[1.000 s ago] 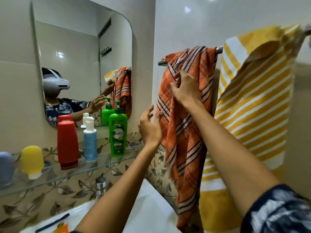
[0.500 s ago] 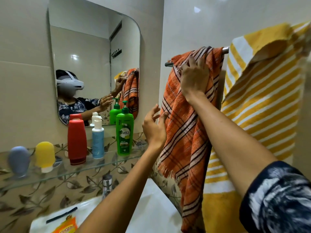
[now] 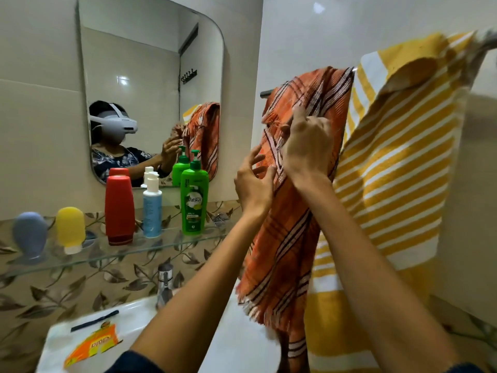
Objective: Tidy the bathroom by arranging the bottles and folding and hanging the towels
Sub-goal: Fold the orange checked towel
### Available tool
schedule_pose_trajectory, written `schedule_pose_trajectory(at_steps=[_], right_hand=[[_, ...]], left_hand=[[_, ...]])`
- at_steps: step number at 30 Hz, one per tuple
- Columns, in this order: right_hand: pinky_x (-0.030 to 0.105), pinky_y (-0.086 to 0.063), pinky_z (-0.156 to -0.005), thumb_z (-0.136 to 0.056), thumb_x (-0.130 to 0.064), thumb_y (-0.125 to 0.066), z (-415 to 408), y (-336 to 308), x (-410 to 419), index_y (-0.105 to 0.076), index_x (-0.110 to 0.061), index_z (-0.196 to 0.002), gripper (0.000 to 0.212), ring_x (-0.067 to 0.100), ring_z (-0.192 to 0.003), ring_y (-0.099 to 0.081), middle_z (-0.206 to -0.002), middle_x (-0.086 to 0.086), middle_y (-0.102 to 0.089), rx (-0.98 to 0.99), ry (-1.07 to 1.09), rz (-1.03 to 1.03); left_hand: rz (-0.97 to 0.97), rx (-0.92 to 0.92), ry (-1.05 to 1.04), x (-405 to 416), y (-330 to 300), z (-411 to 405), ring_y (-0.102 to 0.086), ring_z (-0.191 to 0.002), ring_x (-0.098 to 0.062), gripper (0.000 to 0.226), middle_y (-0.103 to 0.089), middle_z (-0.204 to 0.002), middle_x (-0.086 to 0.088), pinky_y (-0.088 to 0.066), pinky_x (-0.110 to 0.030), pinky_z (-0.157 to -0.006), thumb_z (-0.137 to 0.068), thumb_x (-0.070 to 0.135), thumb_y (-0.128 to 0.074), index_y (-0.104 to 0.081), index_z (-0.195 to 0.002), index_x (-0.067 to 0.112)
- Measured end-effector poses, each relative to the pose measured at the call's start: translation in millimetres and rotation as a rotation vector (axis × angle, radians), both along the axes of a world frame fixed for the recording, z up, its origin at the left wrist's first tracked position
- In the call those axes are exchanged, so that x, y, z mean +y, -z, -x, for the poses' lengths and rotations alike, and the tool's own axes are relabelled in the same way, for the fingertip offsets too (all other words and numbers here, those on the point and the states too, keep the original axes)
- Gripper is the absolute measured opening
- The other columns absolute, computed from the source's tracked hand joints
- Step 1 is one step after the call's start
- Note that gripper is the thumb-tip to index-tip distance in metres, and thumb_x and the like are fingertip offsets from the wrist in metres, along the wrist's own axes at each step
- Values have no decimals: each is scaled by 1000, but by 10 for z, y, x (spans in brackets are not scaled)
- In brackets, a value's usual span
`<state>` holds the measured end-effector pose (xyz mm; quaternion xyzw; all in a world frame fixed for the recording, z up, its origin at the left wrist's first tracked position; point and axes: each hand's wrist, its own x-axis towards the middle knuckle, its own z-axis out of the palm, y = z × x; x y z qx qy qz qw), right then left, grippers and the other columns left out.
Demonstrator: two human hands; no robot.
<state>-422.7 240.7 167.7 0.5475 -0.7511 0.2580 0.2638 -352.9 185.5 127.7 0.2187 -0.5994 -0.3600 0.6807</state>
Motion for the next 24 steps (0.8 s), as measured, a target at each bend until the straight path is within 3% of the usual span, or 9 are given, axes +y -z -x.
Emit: schedule_pose_trajectory(at_steps=[2, 4, 10, 12, 14, 17, 20, 22, 24], right_hand=[[22, -37, -83, -95, -9, -40, -83, -76, 89, -52, -6, -122, 29, 30, -111, -56, -117, 15, -64, -98, 34, 282], [33, -32, -98, -91, -3, -44, -200, -178, 221, -55, -8, -113, 25, 30, -106, -57, -107, 13, -67, 16, 65, 488], [32, -22, -111, -84, -2, -49, -295, 38, 640, -56, -5, -109, 26, 27, -118, -49, -116, 13, -62, -5, -32, 347], [34, -35, -105, -85, -2, -52, -382, 87, 764, -55, -4, -110, 25, 30, -116, -52, -115, 15, -60, -83, -110, 302], [31, -46, -86, -86, -5, -54, -477, 183, 871, -55, -8, -108, 22, 25, -102, -58, -108, 12, -60, -116, -148, 244], [26, -43, -69, -87, -6, -53, -568, 294, 1011, -54, -12, -104, 18, 18, -82, -57, -98, 7, -62, -169, -168, 200], [16, -39, -54, -88, -5, -55, -583, 359, 1128, -55, -13, -102, 16, 6, -67, -52, -84, -3, -61, -270, -186, 157], [14, -42, -55, -89, -6, -57, -599, 392, 1198, -57, -13, -101, 14, 8, -74, -57, -89, -3, -64, -343, -224, 90], [25, -52, -67, -90, -10, -57, -640, 426, 1259, -60, -14, -98, 10, 14, -84, -63, -94, 1, -68, -415, -284, 8]], left_hand=[[50, -22, -10, 55, -28, 34, -63, -97, -17, 52, -64, -119, -9, -54, -37, -89, -81, 12, -70, -53, -130, 15], [107, -53, -20, 105, -55, 84, -62, -105, -19, 52, -63, -123, -9, -52, -40, -92, -81, 13, -70, -53, -129, 14], [228, -77, -82, 258, -84, 122, -61, -106, -22, 41, -62, -122, -10, -52, -36, -90, -83, 10, -65, -58, -124, 10], [177, -86, -81, 276, -57, 131, -61, -107, -23, 38, -62, -122, -11, -50, -33, -91, -85, 9, -60, -58, -123, 10], [-35, -52, 95, 255, -6, 138, -61, -104, -26, 35, -60, -120, -13, -52, -35, -90, -91, 8, -51, -52, -126, 8], [-540, 160, 581, 166, 14, 112, -57, -76, -18, 33, -56, -103, -13, -55, -24, -60, -100, 17, -35, -46, -128, 4], [-741, 280, 810, 110, -9, -7, -65, -79, -21, 44, -54, -109, -20, -53, -21, -68, -99, 39, -26, -48, -116, 4], [-770, 295, 863, 65, -14, -82, -61, -107, -26, 52, -52, -126, -20, -50, -30, -80, -97, 50, -28, -38, -127, 9], [-757, 157, 933, 85, -25, -175, -59, -99, -25, 60, -54, -120, -15, -48, -34, -77, -94, 55, -34, -34, -133, 10]])
